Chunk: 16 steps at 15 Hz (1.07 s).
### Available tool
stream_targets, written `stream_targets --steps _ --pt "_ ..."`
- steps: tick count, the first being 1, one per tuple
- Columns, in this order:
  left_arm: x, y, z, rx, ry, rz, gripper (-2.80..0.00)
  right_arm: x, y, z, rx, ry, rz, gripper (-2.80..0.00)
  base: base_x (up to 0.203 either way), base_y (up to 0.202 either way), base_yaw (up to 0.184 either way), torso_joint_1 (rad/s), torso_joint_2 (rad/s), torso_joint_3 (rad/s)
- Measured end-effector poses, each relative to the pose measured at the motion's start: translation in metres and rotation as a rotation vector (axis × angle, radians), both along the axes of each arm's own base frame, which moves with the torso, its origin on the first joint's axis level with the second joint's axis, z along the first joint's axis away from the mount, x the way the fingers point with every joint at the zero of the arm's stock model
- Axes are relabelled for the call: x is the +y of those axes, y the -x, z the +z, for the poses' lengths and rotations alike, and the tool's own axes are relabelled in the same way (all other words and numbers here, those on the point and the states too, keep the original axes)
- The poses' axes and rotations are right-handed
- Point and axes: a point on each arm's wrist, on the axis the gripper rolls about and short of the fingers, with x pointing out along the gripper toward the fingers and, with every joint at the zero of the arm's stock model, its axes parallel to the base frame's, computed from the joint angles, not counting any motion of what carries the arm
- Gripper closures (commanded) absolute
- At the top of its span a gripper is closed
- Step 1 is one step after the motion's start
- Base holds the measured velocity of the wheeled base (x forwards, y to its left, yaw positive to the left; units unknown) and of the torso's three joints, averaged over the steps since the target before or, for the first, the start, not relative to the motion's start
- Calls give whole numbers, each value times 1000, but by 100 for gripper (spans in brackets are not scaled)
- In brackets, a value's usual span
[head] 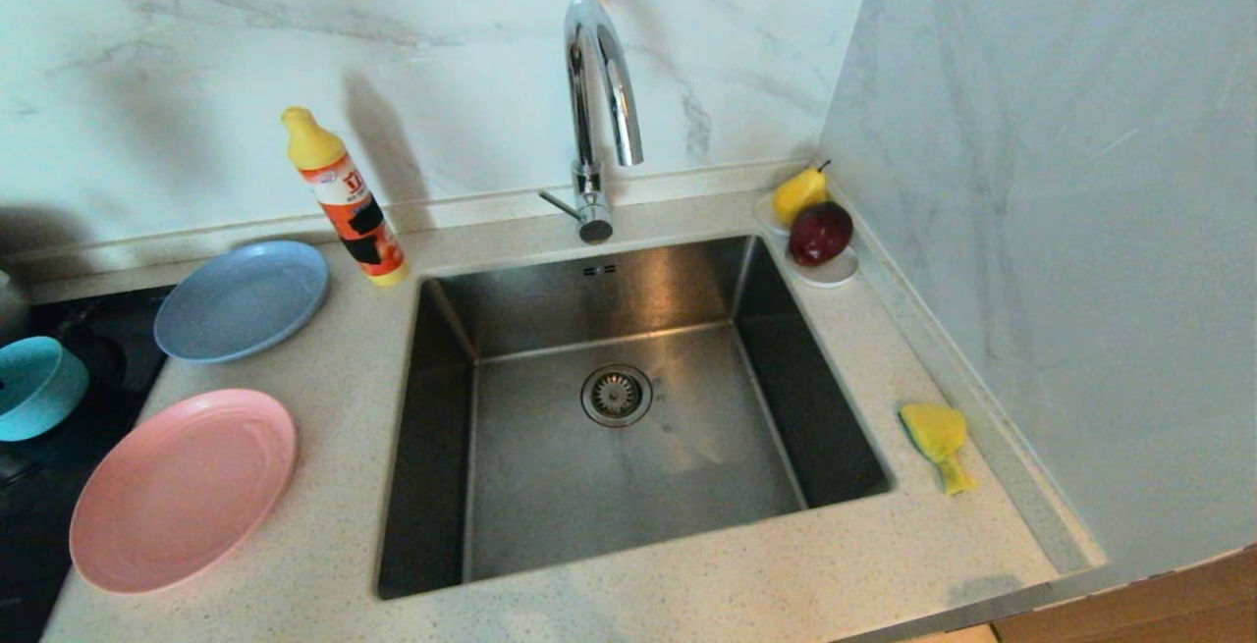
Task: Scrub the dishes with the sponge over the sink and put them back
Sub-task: Place the plate on the plate
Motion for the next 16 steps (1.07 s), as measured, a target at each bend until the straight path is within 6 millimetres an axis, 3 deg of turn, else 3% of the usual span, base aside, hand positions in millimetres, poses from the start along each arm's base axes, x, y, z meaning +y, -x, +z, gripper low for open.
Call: stream_targets --steps 4,9,12,16 --pt "-30 -8 19 -92 10 -175 -280 0 0 0 1 0 0 0 0 0 0 0 0 0" --pt "-74 -46 24 -69 -45 -305 -280 0 0 0 0 0 0 0 0 0 0 0 0 0" --pt "-80 -68 11 -27 -52 -329 -280 0 0 0 1 0 0 0 0 0 0 0 0 0" --pt "-71 -90 -13 8 -4 -341 -280 0 0 0 0 0 0 0 0 0 0 0 0 0"
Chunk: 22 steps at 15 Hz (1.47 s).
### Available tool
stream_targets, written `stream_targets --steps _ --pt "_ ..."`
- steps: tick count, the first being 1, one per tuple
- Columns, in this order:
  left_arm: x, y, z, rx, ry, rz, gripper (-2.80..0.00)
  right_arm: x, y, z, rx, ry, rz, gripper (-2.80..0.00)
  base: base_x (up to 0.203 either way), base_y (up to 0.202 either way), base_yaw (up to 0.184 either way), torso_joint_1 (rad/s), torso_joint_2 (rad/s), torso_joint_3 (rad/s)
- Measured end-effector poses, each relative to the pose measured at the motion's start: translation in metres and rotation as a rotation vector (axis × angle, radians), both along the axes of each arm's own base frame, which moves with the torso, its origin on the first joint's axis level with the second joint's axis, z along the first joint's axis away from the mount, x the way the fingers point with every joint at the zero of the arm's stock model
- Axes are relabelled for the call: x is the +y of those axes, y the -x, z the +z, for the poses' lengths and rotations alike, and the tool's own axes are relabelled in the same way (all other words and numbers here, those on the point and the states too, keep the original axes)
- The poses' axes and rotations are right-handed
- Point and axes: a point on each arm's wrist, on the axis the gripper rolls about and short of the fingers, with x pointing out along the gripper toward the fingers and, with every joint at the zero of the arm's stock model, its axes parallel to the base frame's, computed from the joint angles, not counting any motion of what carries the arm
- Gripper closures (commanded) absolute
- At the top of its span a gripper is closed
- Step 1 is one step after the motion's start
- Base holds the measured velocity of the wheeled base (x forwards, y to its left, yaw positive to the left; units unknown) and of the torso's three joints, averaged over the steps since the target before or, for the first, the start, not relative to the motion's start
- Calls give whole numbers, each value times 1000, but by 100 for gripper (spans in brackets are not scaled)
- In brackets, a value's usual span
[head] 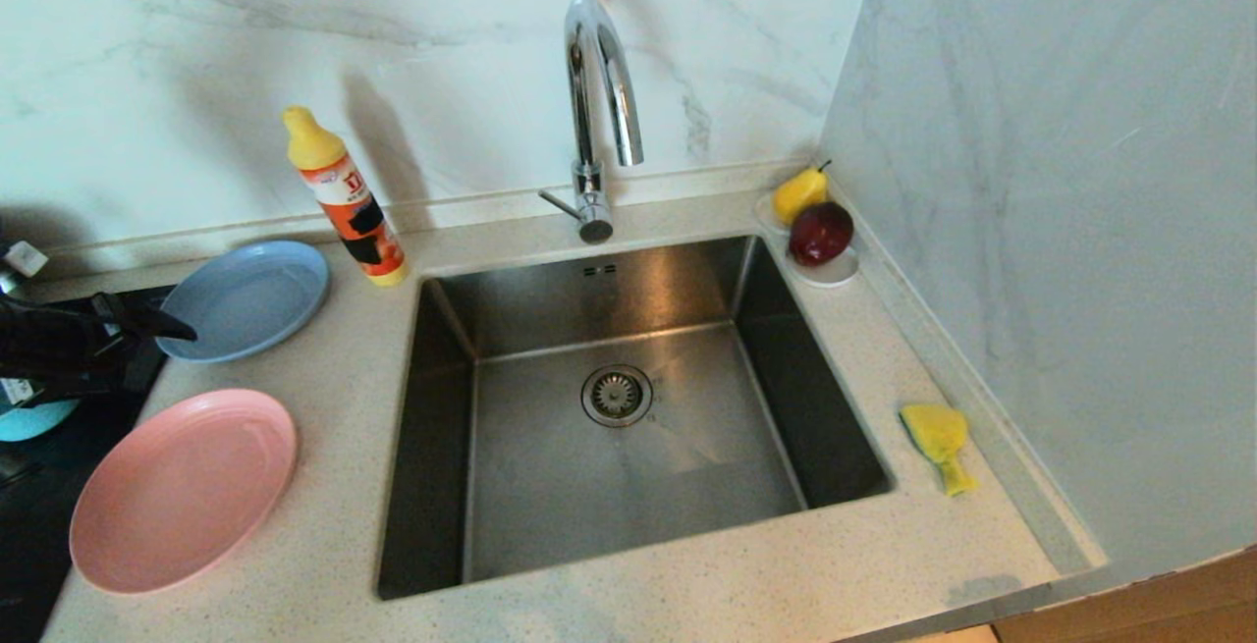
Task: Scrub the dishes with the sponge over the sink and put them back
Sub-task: Place the plate on the plate
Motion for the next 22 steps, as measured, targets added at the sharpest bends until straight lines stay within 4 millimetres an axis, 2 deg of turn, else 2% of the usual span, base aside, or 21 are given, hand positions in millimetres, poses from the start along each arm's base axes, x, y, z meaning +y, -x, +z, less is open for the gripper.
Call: stream_targets --steps 8,15,22 --pt "15 -26 -19 5 65 42 -280 0 0 0 1 0 0 0 0 0 0 0 0 0" --pt "17 -57 -21 -46 136 94 -280 0 0 0 1 0 0 0 0 0 0 0 0 0" --pt "17 -77 -19 -83 163 113 -280 0 0 0 0 0 0 0 0 0 0 0 0 0"
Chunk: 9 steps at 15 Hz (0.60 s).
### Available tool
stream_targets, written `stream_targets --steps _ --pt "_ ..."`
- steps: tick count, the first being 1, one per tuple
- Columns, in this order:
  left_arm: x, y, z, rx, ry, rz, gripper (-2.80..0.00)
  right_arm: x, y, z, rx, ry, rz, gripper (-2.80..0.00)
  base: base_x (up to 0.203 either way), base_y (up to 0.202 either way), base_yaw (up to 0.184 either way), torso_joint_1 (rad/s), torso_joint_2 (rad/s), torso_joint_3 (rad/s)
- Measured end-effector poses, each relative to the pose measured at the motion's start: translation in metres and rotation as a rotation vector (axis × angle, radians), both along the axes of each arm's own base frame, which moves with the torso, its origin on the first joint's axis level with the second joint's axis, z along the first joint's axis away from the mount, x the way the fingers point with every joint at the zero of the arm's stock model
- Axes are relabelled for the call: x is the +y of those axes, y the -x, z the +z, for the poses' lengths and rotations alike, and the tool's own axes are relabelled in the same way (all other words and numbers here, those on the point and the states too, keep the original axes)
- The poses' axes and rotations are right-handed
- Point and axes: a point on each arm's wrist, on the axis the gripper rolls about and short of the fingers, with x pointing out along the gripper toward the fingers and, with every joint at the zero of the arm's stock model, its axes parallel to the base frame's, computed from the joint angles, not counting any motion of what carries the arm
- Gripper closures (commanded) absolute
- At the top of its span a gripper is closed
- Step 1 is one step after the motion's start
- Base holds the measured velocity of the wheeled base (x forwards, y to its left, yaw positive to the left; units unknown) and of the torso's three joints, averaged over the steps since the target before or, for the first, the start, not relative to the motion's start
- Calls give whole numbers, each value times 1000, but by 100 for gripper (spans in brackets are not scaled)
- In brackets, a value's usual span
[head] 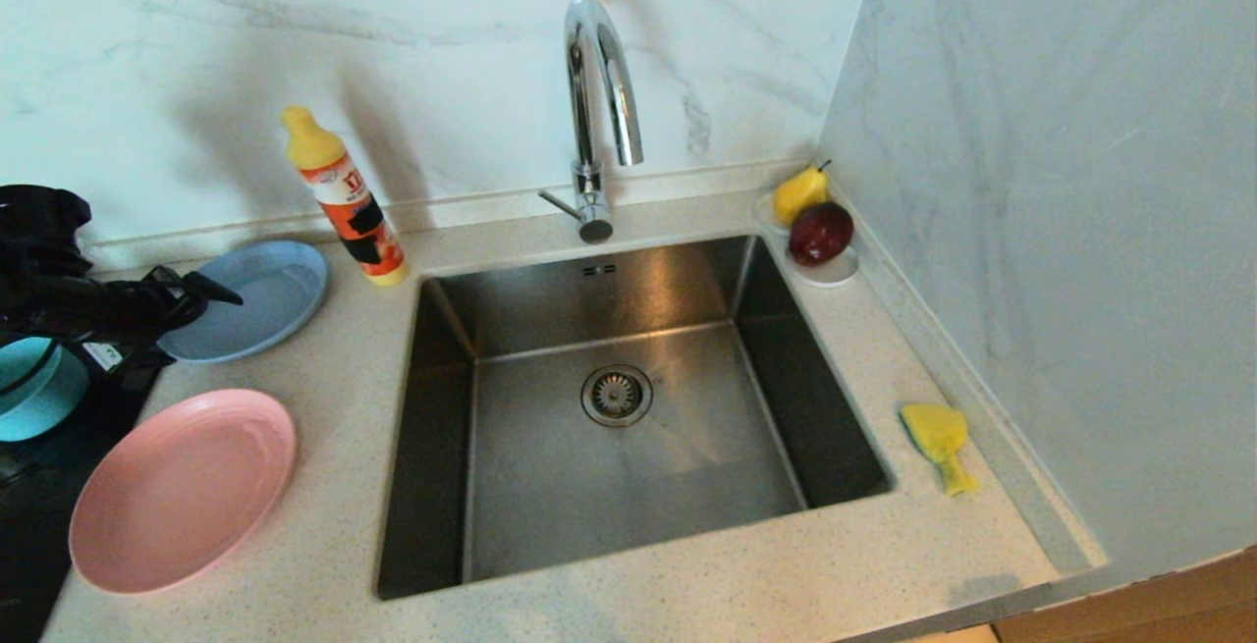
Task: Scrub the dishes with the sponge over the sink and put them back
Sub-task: Place the plate on the plate
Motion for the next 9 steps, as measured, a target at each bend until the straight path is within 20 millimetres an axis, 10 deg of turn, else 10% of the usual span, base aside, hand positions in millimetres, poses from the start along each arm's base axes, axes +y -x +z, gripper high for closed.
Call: stream_targets --steps 9 --pt "6 -12 -8 18 -12 20 -280 0 0 0 1 0 0 0 0 0 0 0 0 0"
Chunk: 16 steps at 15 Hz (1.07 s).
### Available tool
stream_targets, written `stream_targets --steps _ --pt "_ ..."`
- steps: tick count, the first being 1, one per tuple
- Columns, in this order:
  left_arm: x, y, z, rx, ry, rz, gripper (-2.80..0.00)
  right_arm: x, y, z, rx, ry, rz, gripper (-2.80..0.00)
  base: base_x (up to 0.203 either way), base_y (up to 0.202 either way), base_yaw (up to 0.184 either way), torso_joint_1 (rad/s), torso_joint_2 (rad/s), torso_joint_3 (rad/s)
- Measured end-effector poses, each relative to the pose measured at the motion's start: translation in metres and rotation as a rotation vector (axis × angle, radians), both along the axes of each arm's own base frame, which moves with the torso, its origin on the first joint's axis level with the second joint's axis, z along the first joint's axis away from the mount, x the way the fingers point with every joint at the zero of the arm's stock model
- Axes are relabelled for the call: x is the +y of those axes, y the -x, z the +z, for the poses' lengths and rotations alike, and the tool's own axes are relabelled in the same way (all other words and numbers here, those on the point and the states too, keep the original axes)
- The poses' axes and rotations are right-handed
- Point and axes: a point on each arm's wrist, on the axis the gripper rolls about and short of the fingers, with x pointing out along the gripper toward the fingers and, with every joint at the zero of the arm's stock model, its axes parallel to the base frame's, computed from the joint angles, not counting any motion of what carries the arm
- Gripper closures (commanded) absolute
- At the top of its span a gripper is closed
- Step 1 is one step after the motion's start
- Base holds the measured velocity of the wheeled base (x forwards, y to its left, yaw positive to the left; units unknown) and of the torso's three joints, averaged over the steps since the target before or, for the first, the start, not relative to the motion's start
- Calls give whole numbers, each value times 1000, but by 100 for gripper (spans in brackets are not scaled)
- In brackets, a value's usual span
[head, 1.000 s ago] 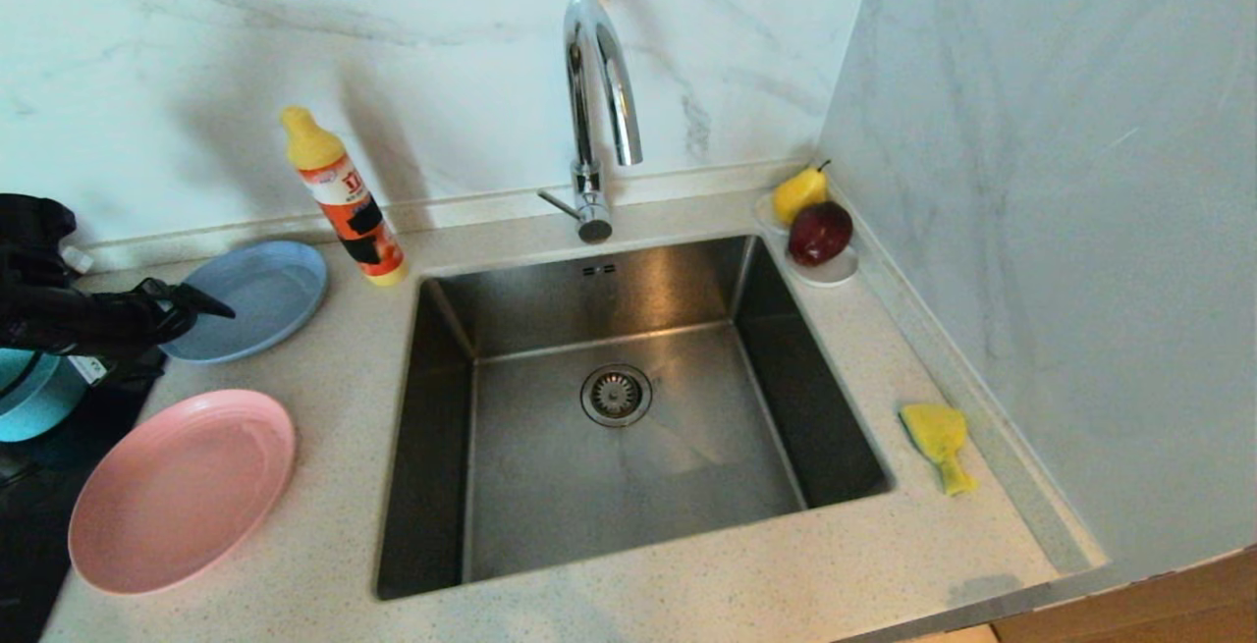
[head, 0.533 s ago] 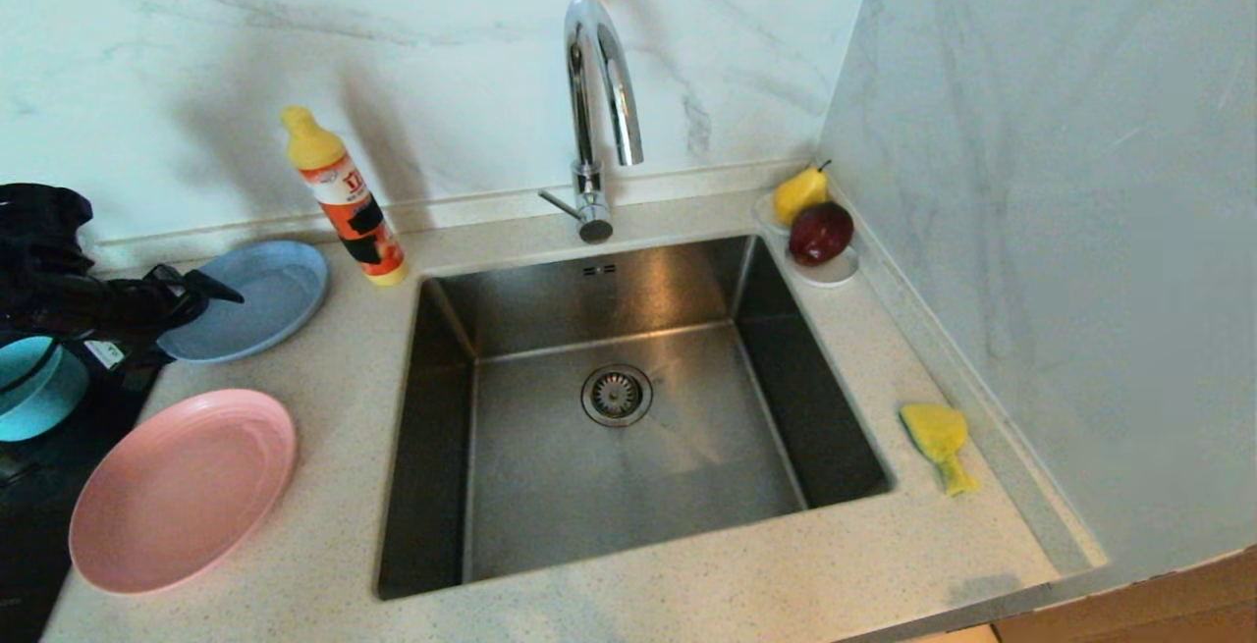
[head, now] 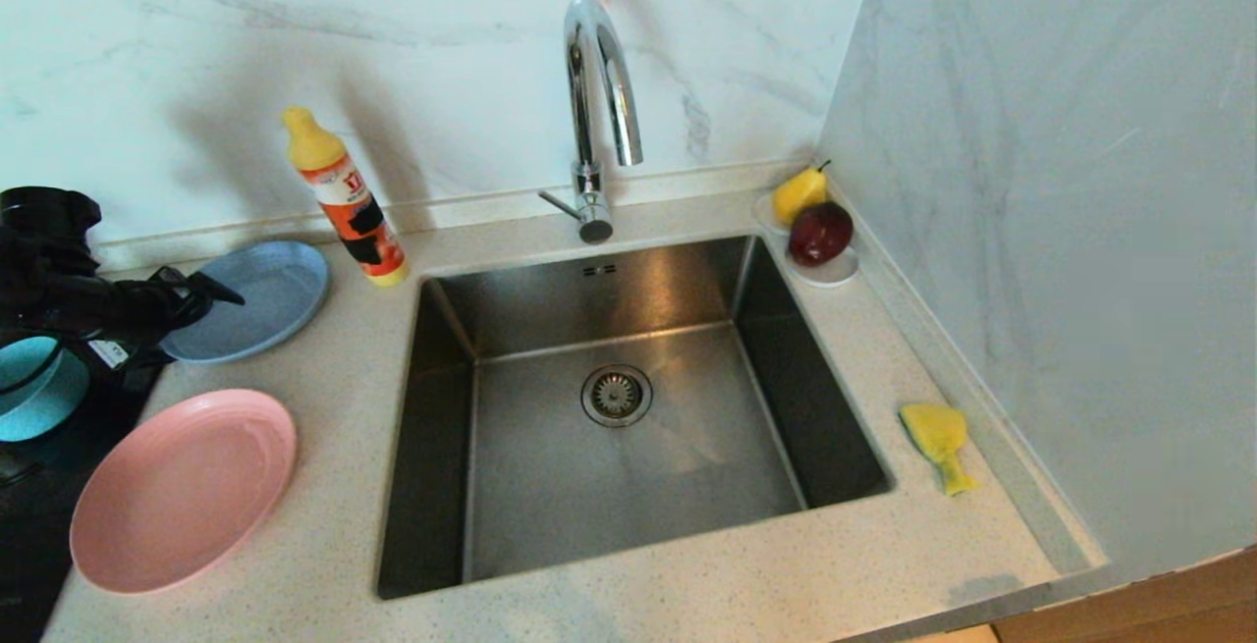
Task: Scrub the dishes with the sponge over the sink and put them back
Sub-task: Place the plate on the plate
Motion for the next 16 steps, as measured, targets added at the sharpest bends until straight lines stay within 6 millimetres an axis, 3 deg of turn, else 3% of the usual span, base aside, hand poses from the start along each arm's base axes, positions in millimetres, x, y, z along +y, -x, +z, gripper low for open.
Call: stream_targets --steps 7,13,14,16 --pt "-3 -4 -4 15 -17 5 -280 0 0 0 0 0 0 0 0 0 0 0 0 0" --pt "-16 -12 -9 79 -164 -14 -280 0 0 0 0 0 0 0 0 0 0 0 0 0" --pt "-17 -13 -10 80 -167 -18 0 0 0 0 0 0 0 0 0 0 0 0 0 0" --pt "-17 -14 -10 83 -173 -16 0 0 0 0 0 0 0 0 0 0 0 0 0 0"
